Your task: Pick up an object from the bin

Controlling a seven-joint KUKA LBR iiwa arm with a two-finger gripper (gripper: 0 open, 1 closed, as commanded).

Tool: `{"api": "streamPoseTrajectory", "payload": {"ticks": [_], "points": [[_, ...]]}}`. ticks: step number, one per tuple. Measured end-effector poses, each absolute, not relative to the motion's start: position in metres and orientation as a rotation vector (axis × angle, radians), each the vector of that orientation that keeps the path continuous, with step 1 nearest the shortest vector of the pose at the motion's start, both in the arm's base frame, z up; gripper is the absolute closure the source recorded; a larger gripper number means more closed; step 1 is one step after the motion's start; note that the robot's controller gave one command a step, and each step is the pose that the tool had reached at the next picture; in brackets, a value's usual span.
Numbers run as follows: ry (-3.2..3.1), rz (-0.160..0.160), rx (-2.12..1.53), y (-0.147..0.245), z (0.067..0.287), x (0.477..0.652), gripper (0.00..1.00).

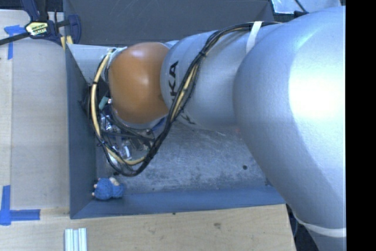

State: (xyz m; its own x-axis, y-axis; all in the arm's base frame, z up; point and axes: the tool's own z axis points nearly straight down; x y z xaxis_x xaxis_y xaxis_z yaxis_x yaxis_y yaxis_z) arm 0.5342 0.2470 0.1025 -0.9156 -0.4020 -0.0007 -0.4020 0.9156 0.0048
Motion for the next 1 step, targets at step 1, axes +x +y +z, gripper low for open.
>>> {"api": "streamPoseTrajectory", "payload": {"ticks": [1], "points": [[-2.961, 0.000, 1.058, 0.2057, 0.0704, 0.5469, 0.00]]}}
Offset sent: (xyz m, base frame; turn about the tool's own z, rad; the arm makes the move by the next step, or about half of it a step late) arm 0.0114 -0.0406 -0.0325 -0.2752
